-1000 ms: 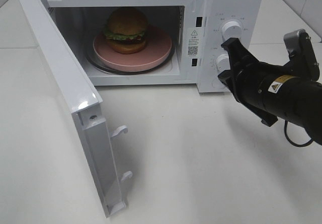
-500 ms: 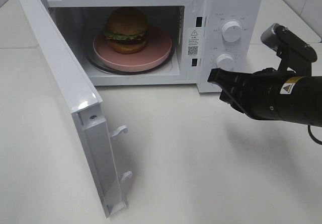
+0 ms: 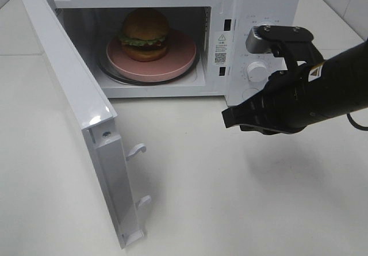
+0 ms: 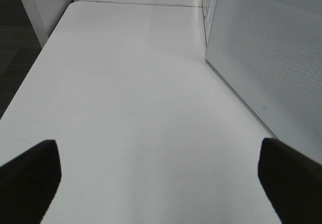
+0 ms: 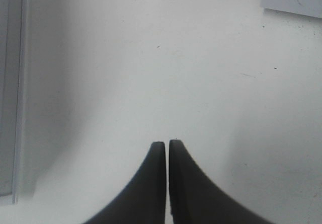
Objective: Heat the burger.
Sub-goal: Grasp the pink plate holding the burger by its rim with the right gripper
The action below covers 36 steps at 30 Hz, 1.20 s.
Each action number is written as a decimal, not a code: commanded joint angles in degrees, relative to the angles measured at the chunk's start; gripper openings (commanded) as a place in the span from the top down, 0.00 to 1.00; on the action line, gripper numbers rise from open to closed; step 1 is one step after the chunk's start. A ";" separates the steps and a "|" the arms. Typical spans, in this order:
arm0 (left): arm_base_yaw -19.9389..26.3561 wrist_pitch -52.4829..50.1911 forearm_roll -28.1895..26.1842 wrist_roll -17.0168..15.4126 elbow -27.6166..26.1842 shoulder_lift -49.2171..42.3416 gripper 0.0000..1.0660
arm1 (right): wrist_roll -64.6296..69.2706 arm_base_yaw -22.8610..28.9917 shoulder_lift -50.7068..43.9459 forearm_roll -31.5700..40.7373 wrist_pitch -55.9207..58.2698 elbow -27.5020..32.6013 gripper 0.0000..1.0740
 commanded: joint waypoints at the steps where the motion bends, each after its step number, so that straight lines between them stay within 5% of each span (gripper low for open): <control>1: 0.11 -0.74 -0.06 -0.23 0.17 -0.97 0.06 | -5.16 -0.06 -0.80 -1.43 4.81 -2.46 0.97; 14: 0.11 -0.74 -0.06 -0.23 0.17 -0.97 0.06 | -15.58 -0.06 -0.80 -24.58 18.51 -12.20 0.96; 28: 0.11 -0.74 -0.06 -0.23 0.17 -0.97 0.06 | -56.61 -0.06 0.80 -25.50 18.11 -12.26 0.96; 36: 0.11 -0.74 -0.06 -0.23 0.17 -0.97 0.06 | -61.08 -0.06 0.80 -28.71 17.65 -12.26 0.90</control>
